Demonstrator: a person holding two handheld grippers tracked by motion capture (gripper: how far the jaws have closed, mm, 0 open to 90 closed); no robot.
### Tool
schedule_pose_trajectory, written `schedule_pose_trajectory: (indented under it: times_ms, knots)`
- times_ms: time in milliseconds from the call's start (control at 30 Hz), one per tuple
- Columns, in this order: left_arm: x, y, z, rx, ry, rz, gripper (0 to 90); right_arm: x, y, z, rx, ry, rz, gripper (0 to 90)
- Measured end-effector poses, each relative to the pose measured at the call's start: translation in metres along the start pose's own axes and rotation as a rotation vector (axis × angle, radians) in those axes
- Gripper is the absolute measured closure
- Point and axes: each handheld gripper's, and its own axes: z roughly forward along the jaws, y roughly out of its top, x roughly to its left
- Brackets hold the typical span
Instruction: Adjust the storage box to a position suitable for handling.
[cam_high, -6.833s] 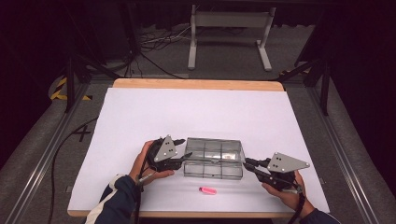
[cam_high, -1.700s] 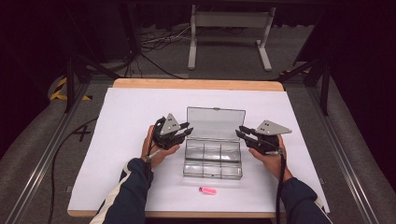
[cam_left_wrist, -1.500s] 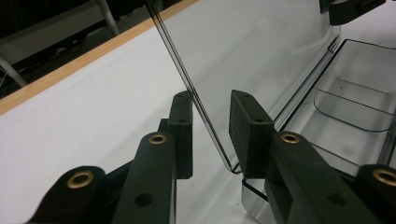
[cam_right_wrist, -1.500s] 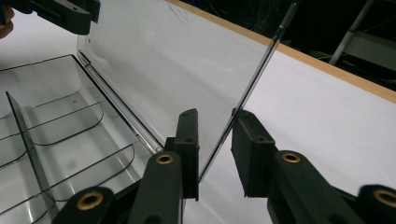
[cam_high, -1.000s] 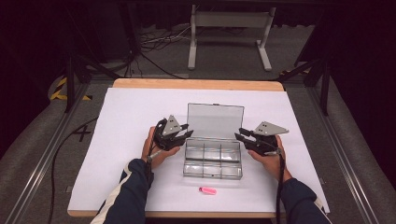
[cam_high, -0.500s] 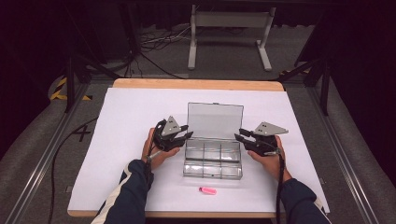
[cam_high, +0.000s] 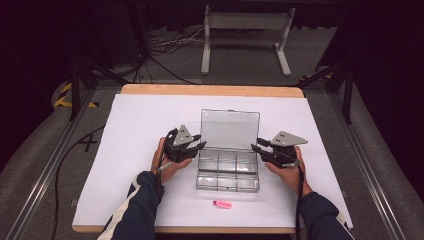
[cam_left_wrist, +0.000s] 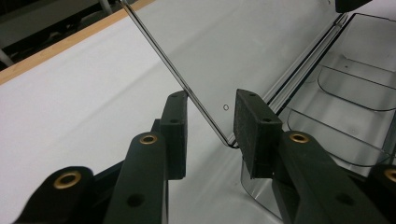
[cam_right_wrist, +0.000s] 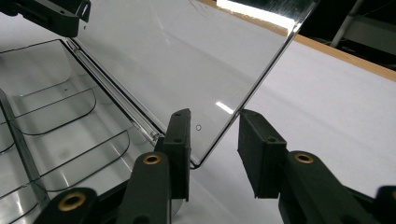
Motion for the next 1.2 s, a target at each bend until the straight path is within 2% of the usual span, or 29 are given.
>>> schedule_pose_trajectory:
  times_ms: [100, 267, 467, 667, 767, 900, 967, 1100, 1200]
  knots:
    - [0.001, 0.0, -0.001, 0.011, 0.016, 0.003, 66.4, -0.001, 0.0, -0.001, 0.005, -0.002, 0.004, 65.1]
    - [0.0, -0.001, -0.002, 0.017, 0.011, 0.01, 67.2, 0.0, -0.002, -0.002, 0.017, -0.001, -0.004, 65.0]
    - [-0.004, 0.0, -0.016, 0.016, 0.024, 0.06, 67.2, 0.003, 0.0, -0.006, 0.03, 0.014, -0.024, 64.5]
    - [-0.004, -0.007, -0.035, 0.016, 0.028, 0.076, 65.8, 0.007, 0.003, -0.013, 0.036, 0.024, -0.042, 64.5]
    - [-0.005, -0.01, -0.045, 0.013, 0.027, 0.08, 64.5, 0.012, 0.005, -0.018, 0.038, 0.041, -0.061, 64.4]
    - [-0.009, -0.018, -0.061, 0.01, 0.03, 0.093, 60.7, 0.023, 0.009, -0.031, 0.039, 0.09, -0.086, 63.5]
    - [-0.011, -0.02, -0.065, 0.012, 0.03, 0.099, 60.2, 0.026, 0.009, -0.034, 0.033, 0.096, -0.088, 63.5]
    - [-0.015, -0.029, -0.08, 0.011, 0.033, 0.112, 56.7, 0.039, 0.011, -0.053, 0.028, 0.151, -0.106, 63.7]
    - [-0.017, -0.038, -0.089, 0.018, 0.039, 0.106, 53.4, 0.044, 0.011, -0.059, 0.025, 0.175, -0.104, 63.6]
